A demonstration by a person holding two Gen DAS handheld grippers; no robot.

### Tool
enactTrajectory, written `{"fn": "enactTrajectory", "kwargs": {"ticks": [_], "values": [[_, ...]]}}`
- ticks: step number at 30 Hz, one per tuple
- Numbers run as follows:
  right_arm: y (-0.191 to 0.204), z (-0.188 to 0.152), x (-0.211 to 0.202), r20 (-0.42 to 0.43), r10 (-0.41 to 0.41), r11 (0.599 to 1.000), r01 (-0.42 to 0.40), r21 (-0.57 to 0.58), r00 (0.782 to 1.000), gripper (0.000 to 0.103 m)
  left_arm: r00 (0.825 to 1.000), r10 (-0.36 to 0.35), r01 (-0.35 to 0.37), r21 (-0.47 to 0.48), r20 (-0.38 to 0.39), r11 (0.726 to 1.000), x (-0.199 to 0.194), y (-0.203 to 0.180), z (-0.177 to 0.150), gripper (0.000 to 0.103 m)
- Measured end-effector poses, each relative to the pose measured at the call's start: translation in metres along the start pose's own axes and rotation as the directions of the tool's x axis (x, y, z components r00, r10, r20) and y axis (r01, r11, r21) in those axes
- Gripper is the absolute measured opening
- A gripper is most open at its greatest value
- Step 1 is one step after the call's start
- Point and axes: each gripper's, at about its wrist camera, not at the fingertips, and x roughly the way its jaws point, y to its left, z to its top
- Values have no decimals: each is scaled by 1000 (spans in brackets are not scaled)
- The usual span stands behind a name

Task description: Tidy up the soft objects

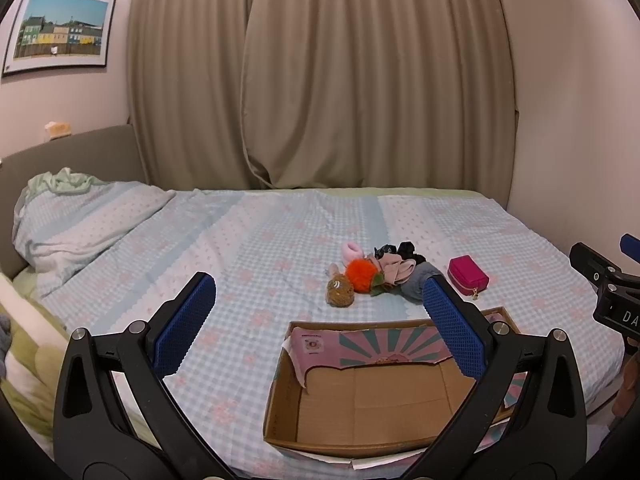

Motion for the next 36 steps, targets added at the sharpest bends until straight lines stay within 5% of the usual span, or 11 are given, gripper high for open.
{"fn": "enactTrajectory", "kwargs": {"ticks": [36], "values": [[0, -2, 0, -5, 0, 1000, 0, 0, 1000, 103, 1000, -10, 10, -20, -15, 1000, 2, 3, -1, 103]]}}
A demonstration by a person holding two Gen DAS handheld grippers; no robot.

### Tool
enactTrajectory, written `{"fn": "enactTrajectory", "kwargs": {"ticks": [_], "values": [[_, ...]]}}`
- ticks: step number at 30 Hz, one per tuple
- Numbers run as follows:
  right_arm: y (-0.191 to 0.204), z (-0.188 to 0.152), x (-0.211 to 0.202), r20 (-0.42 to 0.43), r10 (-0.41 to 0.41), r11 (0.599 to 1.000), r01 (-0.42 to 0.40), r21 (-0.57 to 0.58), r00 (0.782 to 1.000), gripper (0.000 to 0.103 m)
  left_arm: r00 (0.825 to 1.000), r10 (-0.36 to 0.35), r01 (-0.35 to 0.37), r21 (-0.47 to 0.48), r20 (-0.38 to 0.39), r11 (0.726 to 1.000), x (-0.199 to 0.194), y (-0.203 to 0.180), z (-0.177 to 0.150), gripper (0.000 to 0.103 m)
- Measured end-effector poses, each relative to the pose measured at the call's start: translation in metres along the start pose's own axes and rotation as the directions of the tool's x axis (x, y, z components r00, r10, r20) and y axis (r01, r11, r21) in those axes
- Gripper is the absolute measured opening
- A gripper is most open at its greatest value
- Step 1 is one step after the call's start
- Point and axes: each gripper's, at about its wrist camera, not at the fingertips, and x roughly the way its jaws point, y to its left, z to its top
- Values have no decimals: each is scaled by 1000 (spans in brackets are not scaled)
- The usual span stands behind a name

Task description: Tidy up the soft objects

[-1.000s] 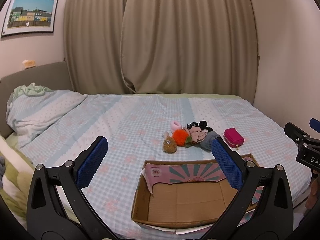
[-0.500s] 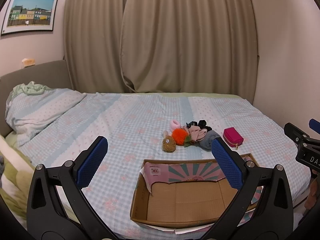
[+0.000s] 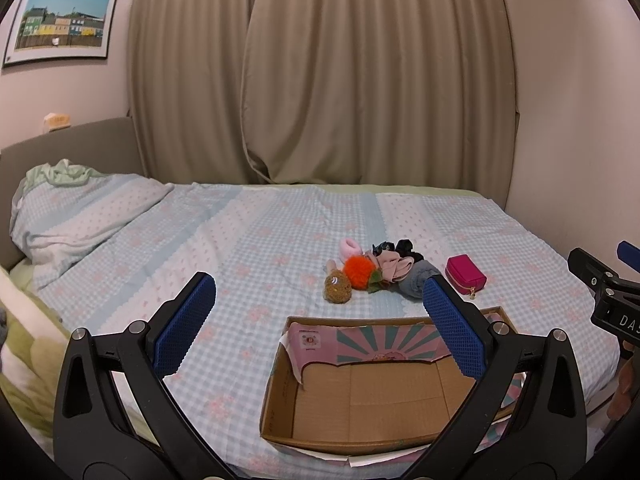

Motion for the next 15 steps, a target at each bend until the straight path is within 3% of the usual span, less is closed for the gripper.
{"fn": "enactTrajectory", "kwargs": {"ticks": [15], "values": [[0, -1, 0, 1, 0, 1000, 0, 1, 1000, 103, 1000, -10, 10, -6, -3, 1000, -3, 1, 1, 103]]}}
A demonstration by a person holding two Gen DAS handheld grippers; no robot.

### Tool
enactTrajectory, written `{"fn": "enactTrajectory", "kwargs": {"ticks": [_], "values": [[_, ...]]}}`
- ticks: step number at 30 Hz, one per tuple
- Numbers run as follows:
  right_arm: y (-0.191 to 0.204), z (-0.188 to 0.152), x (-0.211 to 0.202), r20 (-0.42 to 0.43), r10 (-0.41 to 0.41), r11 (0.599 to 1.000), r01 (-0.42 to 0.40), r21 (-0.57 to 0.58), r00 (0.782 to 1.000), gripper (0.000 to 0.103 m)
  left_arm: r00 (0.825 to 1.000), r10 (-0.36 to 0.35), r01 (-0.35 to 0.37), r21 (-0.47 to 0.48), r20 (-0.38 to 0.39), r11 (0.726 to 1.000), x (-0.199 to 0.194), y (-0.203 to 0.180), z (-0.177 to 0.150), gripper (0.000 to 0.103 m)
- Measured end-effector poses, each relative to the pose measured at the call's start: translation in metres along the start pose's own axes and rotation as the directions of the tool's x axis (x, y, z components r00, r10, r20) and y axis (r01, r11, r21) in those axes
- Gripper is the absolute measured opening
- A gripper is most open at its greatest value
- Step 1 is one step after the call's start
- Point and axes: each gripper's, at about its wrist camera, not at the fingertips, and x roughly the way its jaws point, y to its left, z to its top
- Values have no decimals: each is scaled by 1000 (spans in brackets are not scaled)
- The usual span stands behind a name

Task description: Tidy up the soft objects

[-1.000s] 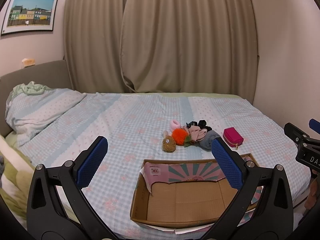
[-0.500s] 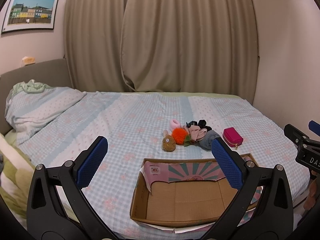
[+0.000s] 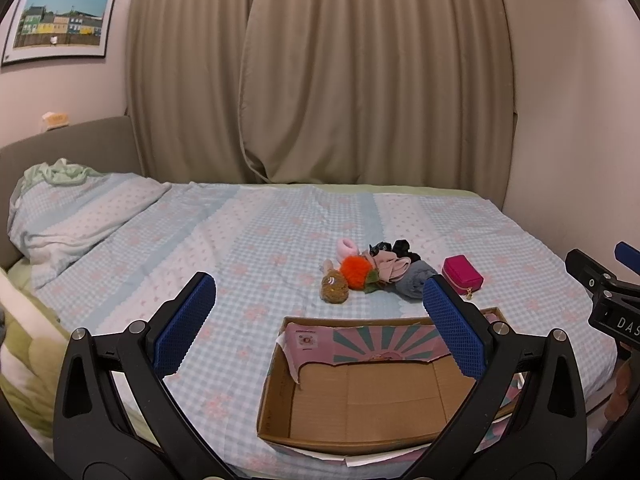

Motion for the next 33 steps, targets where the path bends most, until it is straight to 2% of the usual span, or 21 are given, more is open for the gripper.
{"fn": "enactTrajectory", "kwargs": {"ticks": [7, 14, 18, 22, 24, 29, 31, 33], "values": [[0, -1, 1, -6, 5, 1000, -5, 0, 1000, 103, 1000, -1, 1, 0, -4, 1000, 0, -1, 1, 103], [3, 9, 19, -62, 44, 998, -46, -32, 997, 103, 999, -19, 19, 5, -33, 1000, 13, 6, 11, 103], [0, 27, 52, -107, 68, 994, -77, -82, 992, 103, 997, -37, 39, 37, -67, 999, 44, 20, 37, 103], [-3, 45, 101, -192, 126, 984, -147, -101, 973, 103, 989, -53, 63, 75, -139, 995, 93, 29, 63, 103], [-2, 50, 127, -240, 169, 975, -197, -101, 956, 103, 978, -72, 88, 77, -194, 993, 123, 32, 71, 103], [12, 49, 199, -378, 242, 940, -313, -138, 894, 103, 929, -101, 140, 85, -357, 986, 209, 33, 76, 103], [16, 45, 224, -431, 255, 931, -341, -133, 865, 103, 899, -103, 152, 83, -426, 985, 249, 33, 71, 103], [20, 39, 253, -489, 273, 921, -371, -114, 828, 103, 869, -100, 162, 87, -485, 983, 283, 30, 63, 103]]}}
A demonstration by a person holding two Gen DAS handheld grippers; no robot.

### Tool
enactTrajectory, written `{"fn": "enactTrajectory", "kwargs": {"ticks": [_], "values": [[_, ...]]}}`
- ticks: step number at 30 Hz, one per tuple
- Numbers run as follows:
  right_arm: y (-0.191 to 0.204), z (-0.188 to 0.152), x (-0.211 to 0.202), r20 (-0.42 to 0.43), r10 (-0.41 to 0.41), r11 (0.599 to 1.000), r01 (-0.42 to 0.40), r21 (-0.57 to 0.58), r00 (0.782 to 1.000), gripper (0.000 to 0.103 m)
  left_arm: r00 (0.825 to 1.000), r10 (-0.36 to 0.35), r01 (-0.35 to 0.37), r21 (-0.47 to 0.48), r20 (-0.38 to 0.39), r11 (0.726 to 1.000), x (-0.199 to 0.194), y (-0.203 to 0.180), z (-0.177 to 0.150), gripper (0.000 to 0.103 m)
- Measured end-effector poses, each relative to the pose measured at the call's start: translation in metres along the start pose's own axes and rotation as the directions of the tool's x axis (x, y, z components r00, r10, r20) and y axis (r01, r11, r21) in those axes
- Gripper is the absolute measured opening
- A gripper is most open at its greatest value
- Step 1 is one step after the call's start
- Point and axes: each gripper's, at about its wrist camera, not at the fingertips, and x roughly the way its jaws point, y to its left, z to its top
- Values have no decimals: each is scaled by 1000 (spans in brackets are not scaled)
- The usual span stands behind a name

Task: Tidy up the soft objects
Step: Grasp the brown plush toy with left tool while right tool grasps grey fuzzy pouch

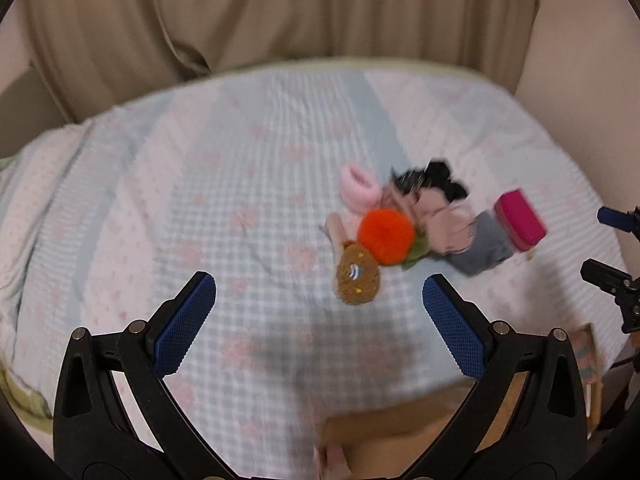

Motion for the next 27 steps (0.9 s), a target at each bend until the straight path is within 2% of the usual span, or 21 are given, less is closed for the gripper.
{"fn": "enactTrajectory", "kwargs": {"ticks": [5, 10, 12, 15, 19, 21, 24, 27], "values": [[-11, 12, 63, -133, 33, 999, -35, -8, 991, 103, 988, -34, 36, 15, -150, 999, 75, 4, 13, 103], [-13, 16, 111, -225, 42, 998, -52, -43, 973, 103, 952, -48, 65, 48, -302, 997, 145, -1, 10, 103], [-10, 17, 126, -248, 43, 996, -61, -65, 968, 103, 940, -55, 79, 59, -338, 995, 163, -4, 7, 103], [-8, 17, 144, -281, 60, 992, -88, -88, 958, 103, 923, -69, 101, 65, -379, 993, 187, -8, 3, 103], [-3, 18, 164, -313, 8, 985, -61, -161, 950, 103, 906, -77, 117, 71, -416, 991, 211, -9, -1, 102], [-3, 20, 175, -331, 3, 984, -62, -167, 944, 103, 908, -69, 114, 85, -412, 990, 218, -9, 1, 102], [-3, 22, 185, -331, -5, 983, -57, -175, 944, 103, 896, -90, 138, 79, -434, 987, 230, -10, 3, 102], [0, 22, 192, -329, -6, 980, -60, -192, 944, 102, 886, -102, 157, 85, -452, 984, 238, -13, 5, 97]]}}
